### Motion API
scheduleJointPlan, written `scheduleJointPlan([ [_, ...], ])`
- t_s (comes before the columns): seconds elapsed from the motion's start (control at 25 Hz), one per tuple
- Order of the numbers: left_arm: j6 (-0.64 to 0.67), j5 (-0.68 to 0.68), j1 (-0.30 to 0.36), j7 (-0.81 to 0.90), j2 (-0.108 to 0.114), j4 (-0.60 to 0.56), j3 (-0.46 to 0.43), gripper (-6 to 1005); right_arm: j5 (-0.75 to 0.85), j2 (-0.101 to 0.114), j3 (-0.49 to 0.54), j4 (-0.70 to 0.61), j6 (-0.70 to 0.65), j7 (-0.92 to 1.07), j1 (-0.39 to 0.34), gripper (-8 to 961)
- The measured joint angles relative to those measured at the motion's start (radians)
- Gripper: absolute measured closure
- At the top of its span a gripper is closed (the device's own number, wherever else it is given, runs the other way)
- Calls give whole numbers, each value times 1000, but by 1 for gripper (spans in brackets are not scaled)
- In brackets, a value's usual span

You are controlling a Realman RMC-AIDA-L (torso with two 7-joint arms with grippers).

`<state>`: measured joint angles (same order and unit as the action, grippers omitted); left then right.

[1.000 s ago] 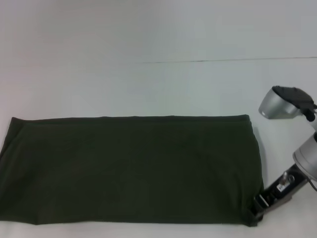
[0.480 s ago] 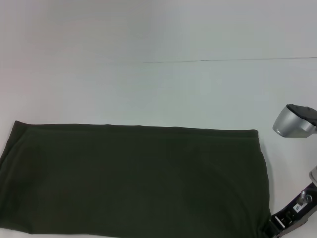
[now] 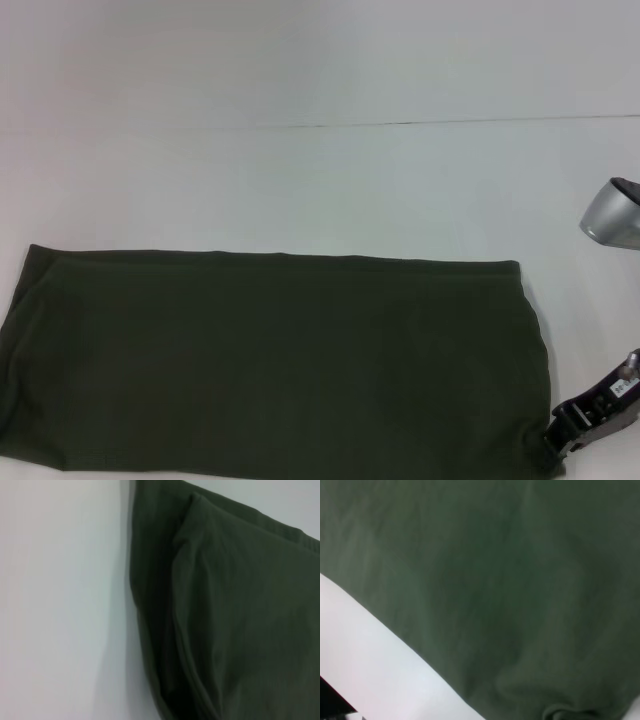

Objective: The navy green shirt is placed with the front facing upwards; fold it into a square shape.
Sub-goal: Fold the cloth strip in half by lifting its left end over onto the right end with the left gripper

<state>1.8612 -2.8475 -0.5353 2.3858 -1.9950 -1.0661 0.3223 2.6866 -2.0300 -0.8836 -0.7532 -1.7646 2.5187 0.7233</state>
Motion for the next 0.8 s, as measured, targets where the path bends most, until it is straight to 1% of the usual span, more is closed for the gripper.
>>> scheduleJointPlan([
  [0.08, -1, 0, -4, 0, 1, 2, 2, 950, 2, 6, 0, 0, -14, 4, 0, 926],
  [0.24, -3, 0, -10, 3, 4, 2, 3, 942, 0, 18, 0, 0, -48, 0, 1, 781],
  [0.36, -4, -3, -11, 4, 6, 2, 0, 933, -3, 36, 10, -2, -65, 1, 7, 664],
  [0.44, -5, -5, -12, 5, 7, 1, -1, 926, -5, 51, 42, -11, -74, 0, 13, 575],
  [0.52, -11, -6, -11, 5, 8, -3, -2, 919, -17, 70, 99, -21, -81, -9, 20, 486],
  [0.64, -24, -6, -10, -1, 8, -14, 1, 909, -96, 109, 206, -25, -82, -43, 27, 419],
  [0.76, -44, -8, -8, -5, 4, -22, 22, 898, -203, 136, 274, -21, -62, -78, 23, 352],
  [0.8, -47, -8, -9, -2, 4, -23, 29, 894, -239, 141, 292, -17, -53, -92, 19, 329],
])
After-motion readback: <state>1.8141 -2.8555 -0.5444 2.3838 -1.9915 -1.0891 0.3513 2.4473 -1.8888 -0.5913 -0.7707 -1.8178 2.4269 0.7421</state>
